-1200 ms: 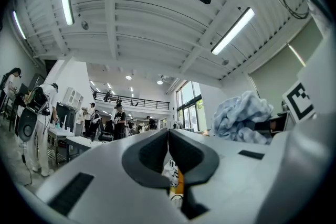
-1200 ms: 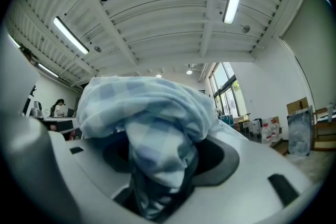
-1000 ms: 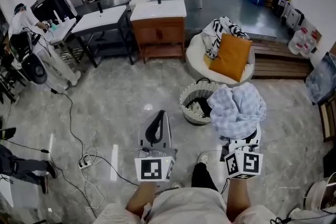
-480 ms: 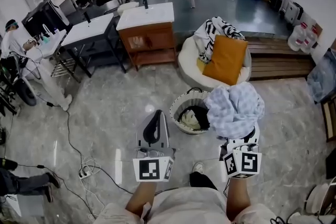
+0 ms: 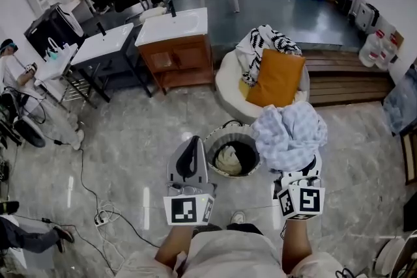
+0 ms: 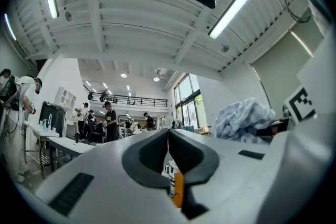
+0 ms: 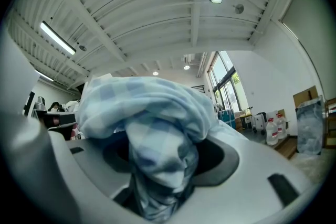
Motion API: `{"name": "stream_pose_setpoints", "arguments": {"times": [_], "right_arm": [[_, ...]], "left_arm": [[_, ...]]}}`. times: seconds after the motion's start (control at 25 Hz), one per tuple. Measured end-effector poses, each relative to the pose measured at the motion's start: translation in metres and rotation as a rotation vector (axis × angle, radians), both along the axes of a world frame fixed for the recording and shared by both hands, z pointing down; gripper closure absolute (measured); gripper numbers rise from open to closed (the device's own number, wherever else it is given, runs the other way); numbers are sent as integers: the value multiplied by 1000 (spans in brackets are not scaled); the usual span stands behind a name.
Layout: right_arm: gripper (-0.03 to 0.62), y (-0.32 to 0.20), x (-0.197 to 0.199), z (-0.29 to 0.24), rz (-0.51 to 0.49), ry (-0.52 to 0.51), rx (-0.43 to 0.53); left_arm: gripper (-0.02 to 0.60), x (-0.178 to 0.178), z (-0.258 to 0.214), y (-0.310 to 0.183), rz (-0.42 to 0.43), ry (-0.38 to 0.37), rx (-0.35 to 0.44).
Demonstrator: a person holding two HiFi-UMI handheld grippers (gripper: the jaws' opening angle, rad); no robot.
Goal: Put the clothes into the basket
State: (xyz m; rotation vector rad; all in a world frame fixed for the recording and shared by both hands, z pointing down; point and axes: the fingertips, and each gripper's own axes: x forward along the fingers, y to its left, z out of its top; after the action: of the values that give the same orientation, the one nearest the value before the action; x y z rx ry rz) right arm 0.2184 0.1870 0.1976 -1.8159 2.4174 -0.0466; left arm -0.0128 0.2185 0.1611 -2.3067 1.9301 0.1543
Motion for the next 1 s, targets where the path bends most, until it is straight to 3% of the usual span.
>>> {"name": "stream_pose_setpoints", "arguments": {"times": [0.36, 1.0], "right_arm": [[341, -34, 5, 14, -29, -2, 2], [339, -146, -58, 0, -11, 44, 30]], "left_arm": [[574, 12, 14, -36, 4, -4, -16], [574, -48, 17, -159, 35, 36, 0]]}}
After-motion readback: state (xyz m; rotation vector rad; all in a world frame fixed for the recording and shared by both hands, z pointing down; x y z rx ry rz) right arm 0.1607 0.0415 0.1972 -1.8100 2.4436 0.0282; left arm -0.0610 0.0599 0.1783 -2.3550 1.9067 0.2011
